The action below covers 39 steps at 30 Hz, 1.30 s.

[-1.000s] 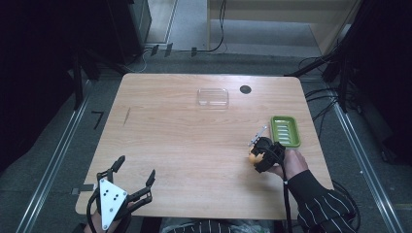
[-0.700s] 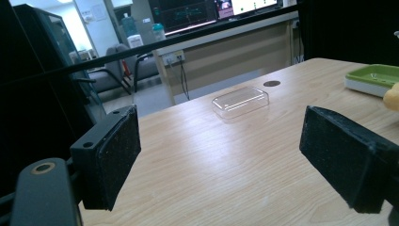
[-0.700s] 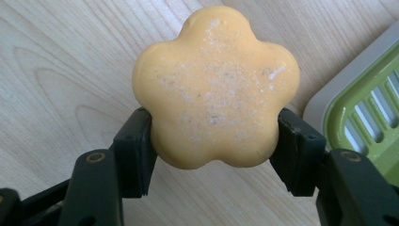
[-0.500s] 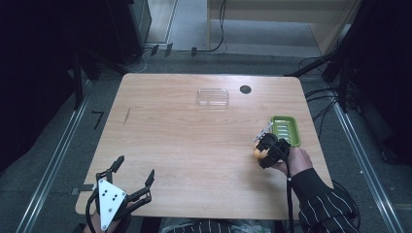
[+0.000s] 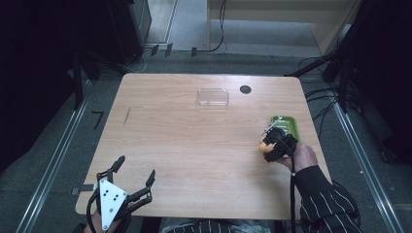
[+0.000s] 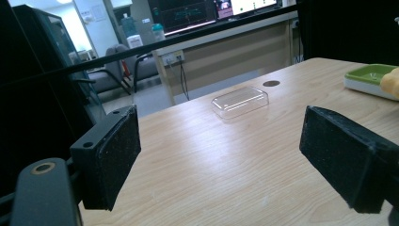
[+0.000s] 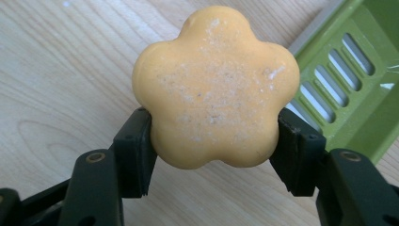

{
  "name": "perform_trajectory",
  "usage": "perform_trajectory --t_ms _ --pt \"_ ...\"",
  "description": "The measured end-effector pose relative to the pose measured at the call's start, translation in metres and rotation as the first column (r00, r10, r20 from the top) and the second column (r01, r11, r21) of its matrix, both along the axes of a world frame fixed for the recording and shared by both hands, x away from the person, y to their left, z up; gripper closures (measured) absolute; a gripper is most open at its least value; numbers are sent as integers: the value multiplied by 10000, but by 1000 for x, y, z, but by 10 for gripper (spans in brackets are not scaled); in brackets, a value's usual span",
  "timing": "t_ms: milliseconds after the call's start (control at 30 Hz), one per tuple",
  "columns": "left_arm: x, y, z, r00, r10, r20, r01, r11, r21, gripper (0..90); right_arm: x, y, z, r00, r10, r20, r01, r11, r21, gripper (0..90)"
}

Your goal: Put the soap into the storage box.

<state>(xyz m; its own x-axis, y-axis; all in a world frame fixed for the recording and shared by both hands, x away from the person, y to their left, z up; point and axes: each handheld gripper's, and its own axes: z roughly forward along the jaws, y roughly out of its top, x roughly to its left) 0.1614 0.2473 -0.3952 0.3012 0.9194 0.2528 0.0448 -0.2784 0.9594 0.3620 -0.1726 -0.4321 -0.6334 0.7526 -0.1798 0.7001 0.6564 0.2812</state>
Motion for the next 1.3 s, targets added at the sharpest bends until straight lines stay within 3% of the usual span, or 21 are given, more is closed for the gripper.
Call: perform_trajectory --t_ms 567,1300 --pt "0 -1 0 10000 -35 7 35 10000 86 130 17 -10 6 9962 -823 267 811 9958 426 403" --pt "1 -1 0 10000 -11 -27 12 9999 121 130 37 -35 11 9831 -1725 612 1673 9825 820 403"
